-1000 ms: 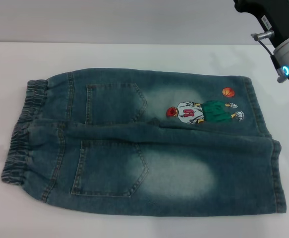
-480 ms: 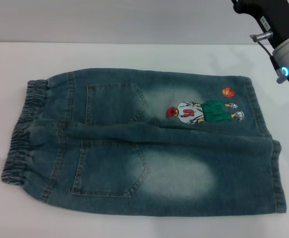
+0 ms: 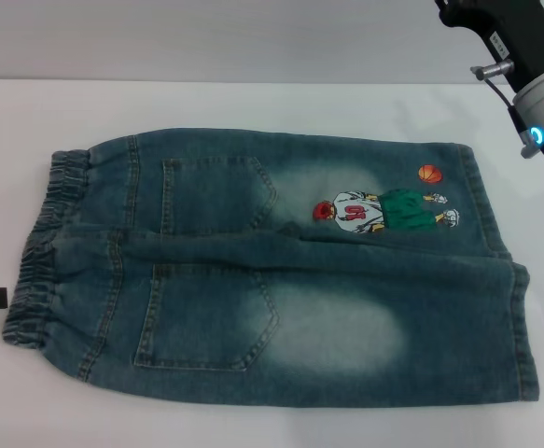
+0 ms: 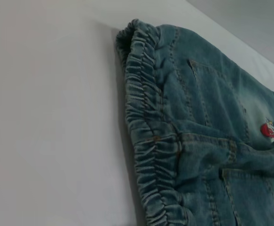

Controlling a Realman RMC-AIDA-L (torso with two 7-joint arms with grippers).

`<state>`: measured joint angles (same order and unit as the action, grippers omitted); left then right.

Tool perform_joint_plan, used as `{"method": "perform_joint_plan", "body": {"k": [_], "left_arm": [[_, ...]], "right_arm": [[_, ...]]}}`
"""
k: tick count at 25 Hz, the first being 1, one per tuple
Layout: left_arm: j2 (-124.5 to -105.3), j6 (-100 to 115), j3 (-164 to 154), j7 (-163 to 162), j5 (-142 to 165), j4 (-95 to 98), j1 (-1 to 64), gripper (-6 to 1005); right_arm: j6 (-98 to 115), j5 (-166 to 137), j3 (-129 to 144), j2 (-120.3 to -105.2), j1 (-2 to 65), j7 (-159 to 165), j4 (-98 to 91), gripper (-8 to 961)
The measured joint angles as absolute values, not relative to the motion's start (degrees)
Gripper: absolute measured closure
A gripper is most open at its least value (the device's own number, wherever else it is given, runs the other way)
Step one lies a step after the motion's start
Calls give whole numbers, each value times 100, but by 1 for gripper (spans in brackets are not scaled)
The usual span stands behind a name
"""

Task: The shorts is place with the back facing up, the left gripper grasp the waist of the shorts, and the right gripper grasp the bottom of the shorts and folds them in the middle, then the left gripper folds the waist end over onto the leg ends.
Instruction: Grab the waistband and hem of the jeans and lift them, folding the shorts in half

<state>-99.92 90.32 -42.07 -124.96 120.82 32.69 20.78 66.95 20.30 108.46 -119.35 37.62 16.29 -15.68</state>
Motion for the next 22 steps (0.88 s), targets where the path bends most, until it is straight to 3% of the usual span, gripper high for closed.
{"method": "perform_joint_plan", "body": {"k": [22], "left_arm": [[-10093, 8830, -4204, -12639, 12333, 3269, 2112, 153]], "right_arm": [[6669, 2030, 10846, -11935, 3761, 1626, -1555, 333]]}}
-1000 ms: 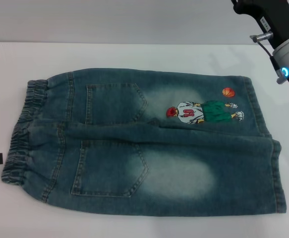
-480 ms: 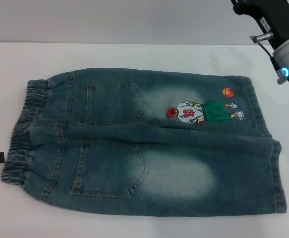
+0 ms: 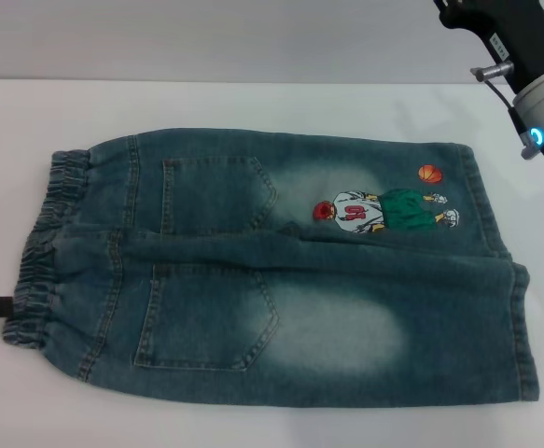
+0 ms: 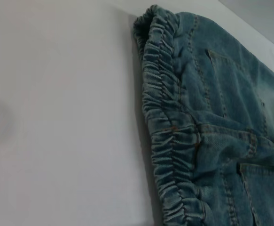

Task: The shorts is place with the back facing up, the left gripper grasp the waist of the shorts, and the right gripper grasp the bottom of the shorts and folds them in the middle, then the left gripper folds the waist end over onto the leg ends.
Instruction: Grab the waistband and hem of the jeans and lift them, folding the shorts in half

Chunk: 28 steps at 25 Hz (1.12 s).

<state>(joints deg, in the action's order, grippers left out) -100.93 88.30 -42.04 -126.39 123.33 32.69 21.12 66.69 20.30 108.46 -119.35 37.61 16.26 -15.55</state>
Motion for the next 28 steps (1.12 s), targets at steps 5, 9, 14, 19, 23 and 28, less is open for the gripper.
{"method": "perform_joint_plan", "body": {"k": [5, 9, 14, 19, 23, 28], "left_arm": [[-10110, 8842, -4201, -12649, 12340, 3270, 2126, 154], [-10122, 8854, -4201, -12670, 12340, 3269, 2150, 155], [-10141, 8862, -4213, -12725, 12347, 3269, 2175, 154], [-10176, 8845, -4230, -12774, 12350, 3270, 2188, 153], [-10180, 8845, -4205, -12796, 12350, 3270, 2189, 153], [-10186, 8835, -4218, -12798, 12350, 3269, 2189, 154]], "right_arm": [[6654, 2030, 10836, -11935, 3746, 1626, -1555, 333], [6652, 2030, 10821, -11935, 3717, 1652, -1555, 333], [6652, 2030, 10826, -11935, 3702, 1668, -1550, 333], [6653, 2030, 10831, -11935, 3682, 1670, -1547, 333], [6656, 2030, 10820, -11935, 3660, 1673, -1547, 333], [6667, 2030, 10822, -11935, 3648, 1676, -1546, 332]]}}
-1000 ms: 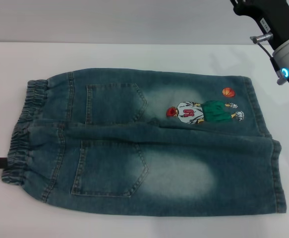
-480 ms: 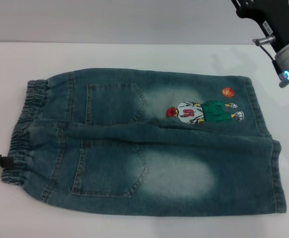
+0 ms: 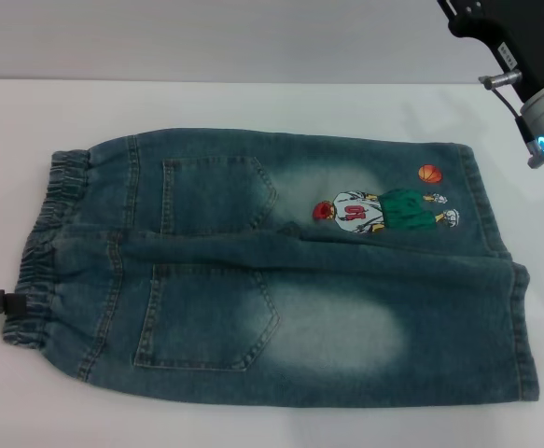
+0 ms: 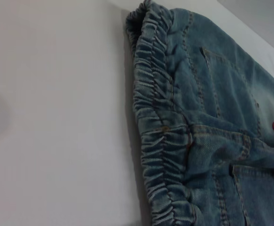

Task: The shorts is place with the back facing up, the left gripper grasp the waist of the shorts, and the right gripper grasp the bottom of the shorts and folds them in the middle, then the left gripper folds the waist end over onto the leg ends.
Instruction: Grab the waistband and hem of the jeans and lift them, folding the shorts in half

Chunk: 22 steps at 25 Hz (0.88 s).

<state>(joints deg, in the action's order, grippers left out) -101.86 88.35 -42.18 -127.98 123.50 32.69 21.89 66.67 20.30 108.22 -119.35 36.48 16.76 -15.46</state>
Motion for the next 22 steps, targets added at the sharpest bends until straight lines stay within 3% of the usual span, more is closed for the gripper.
{"method": "perform_joint_plan", "body": {"k": [22], "left_arm": [[-10212, 8741, -4254, -12935, 12374, 3270, 2253, 154]], "right_arm": [[6656, 2056, 10817, -11935, 3654, 1679, -1548, 333]]}}
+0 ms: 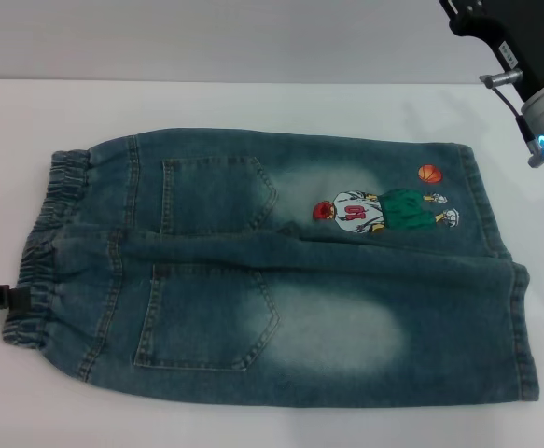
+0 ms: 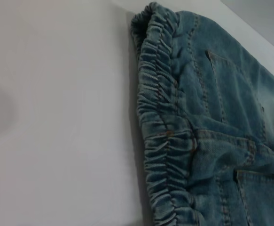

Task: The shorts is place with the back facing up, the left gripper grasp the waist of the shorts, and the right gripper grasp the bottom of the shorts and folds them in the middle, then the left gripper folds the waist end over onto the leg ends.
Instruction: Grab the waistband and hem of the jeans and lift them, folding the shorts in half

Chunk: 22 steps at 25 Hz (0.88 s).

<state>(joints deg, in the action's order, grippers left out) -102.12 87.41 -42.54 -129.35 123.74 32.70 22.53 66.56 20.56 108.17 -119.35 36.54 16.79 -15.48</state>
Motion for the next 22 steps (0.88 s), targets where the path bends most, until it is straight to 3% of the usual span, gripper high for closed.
{"method": "perform_joint_plan", "body": {"k": [22], "left_arm": [[-10212, 8764, -4254, -12946, 12534, 3278, 2331, 153]], "right_arm": [[6653, 2068, 10836, -11935, 3657, 1678, -1574, 332]]}}
